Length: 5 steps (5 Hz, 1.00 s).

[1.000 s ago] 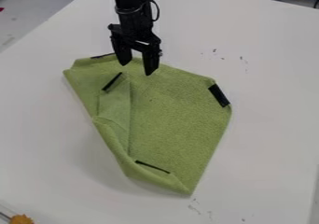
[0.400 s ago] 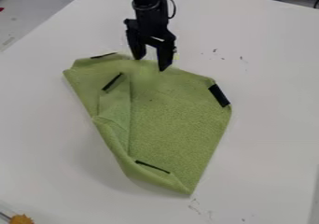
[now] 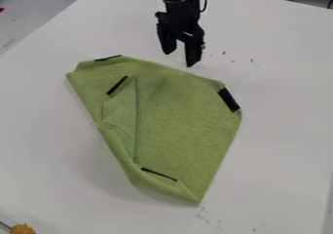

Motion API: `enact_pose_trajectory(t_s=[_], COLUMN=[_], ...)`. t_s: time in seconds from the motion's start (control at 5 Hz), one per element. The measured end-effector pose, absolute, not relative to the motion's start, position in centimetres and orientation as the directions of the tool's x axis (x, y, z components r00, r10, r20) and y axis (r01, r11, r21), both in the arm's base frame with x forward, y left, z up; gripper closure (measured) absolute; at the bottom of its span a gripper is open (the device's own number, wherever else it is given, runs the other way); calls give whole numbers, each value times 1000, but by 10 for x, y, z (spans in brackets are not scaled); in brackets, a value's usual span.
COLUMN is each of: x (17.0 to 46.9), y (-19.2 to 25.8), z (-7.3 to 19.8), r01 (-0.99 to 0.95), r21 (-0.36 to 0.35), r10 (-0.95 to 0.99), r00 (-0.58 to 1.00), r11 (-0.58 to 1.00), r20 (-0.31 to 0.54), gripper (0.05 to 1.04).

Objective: Fold the cloth from top right to bottom left

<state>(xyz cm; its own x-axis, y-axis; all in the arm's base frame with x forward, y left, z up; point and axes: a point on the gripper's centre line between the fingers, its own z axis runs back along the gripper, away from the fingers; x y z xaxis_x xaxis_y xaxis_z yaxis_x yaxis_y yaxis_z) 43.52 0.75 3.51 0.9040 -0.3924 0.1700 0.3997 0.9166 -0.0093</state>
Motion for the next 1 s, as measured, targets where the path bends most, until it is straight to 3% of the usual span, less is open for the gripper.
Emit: enact_pose_trajectory(t_s=[0.2, 0.4, 1.0], x=[440, 428, 414], y=[-7, -29, -76], z=[41, 27, 36], r01=[424, 413, 325], r21=[-1, -24, -20], r10=[-417, -406, -318], r00=[892, 904, 935], r11=[906, 910, 946], r20=[172, 135, 154], gripper=[83, 83, 83])
